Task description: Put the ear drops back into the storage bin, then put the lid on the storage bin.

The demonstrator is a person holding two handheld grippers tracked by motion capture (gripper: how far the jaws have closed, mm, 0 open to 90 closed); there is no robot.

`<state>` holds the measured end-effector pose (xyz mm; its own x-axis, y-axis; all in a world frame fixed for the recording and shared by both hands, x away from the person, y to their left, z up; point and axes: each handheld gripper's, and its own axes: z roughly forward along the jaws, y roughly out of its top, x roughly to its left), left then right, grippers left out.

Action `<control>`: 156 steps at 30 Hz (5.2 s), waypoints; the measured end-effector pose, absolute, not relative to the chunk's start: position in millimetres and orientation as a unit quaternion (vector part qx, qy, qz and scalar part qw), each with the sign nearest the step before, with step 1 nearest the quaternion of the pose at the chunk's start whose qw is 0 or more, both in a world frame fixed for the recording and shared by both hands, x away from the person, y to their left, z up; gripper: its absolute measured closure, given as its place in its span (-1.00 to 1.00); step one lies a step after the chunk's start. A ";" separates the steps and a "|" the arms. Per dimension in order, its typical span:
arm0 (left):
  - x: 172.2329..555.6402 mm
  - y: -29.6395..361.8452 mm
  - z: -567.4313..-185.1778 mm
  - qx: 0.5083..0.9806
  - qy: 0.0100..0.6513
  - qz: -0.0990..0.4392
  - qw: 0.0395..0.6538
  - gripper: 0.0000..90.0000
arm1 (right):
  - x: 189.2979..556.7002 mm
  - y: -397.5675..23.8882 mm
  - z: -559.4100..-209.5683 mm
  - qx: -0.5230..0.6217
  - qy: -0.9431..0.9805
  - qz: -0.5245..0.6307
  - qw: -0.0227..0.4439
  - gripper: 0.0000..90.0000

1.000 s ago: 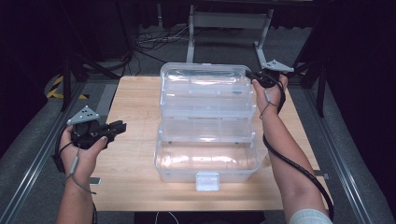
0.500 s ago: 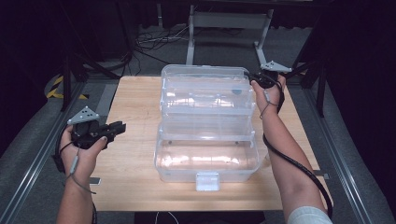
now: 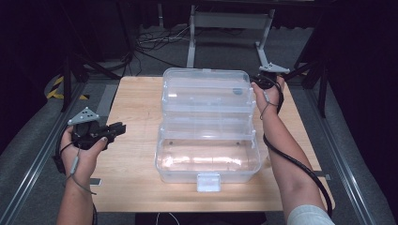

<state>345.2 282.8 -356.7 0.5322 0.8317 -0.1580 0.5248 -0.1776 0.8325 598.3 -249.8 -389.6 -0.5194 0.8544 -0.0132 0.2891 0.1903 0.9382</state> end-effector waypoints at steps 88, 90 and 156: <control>406.8 249.1 -364.4 0.792 0.421 0.135 0.421 -0.20 | 419.0 -339.1 -327.8 0.325 0.764 0.519 0.205 0.05; 406.4 249.3 -364.8 0.795 0.419 0.132 0.418 -0.20 | 416.9 -339.3 -327.6 0.322 0.768 0.514 0.205 0.05; 401.5 262.6 -367.5 0.796 0.439 0.115 0.401 -0.22 | 429.3 -303.4 -363.6 0.198 0.967 0.145 0.068 0.24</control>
<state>401.5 262.6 -367.5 0.5891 0.7902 -0.1690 0.6065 -0.2942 0.7387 429.3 -303.4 -363.6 -0.9120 0.4032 -0.0749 0.3635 0.8793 0.3078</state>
